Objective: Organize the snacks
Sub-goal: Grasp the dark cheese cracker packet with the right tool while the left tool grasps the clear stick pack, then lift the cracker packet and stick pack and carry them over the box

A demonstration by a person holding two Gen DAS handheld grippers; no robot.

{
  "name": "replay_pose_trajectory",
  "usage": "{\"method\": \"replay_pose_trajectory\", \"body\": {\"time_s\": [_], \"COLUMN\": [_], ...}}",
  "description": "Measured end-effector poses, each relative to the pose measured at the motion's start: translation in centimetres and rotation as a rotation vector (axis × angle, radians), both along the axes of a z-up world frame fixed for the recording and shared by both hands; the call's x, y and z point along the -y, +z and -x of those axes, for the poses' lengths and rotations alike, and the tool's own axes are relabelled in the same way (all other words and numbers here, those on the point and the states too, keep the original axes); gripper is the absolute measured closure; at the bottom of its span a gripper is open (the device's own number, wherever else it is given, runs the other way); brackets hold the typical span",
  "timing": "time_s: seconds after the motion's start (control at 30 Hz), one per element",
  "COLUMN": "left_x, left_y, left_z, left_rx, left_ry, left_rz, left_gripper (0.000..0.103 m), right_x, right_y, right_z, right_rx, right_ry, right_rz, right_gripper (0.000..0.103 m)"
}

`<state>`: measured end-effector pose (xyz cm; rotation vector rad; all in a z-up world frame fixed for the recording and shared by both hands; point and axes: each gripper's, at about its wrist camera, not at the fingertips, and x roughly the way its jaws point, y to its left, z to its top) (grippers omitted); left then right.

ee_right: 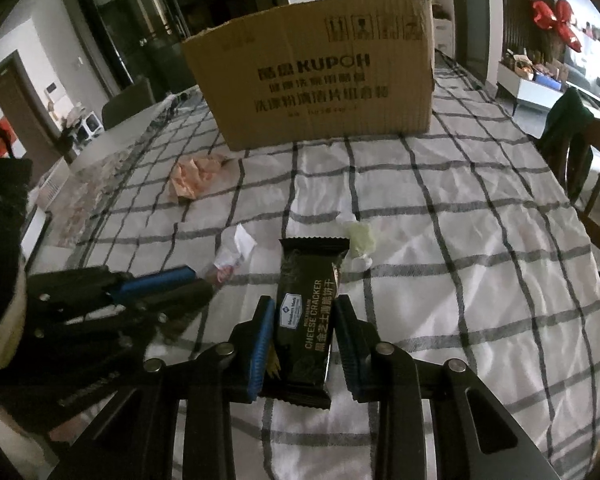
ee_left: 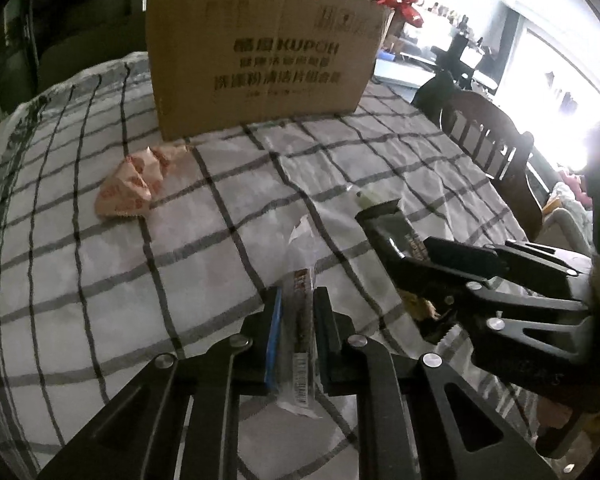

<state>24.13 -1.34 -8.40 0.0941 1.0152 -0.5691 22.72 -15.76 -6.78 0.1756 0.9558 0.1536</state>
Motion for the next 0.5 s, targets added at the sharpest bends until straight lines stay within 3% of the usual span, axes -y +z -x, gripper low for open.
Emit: {"method": "replay_pose_trajectory", "body": {"time_s": [0.2,0.5], "left_x": [0.4,1.0], "left_y": [-0.9,-1.3], "left_z": [-0.2,-0.2], "left_rx": [-0.019,-0.012], "left_ry": [0.013,0.019], "left_rz": [-0.023,-0.033], "left_gripper": [0.079,0.083], "right_x": [0.1,0.5], "right_y": [-0.1,-0.5], "right_z": [0.0,0.1], "right_rx": [-0.001,-0.016], "right_ry": [0.005,0.000], "right_rz": [-0.018,-0.042], "right_gripper": [0.071,0.072]}}
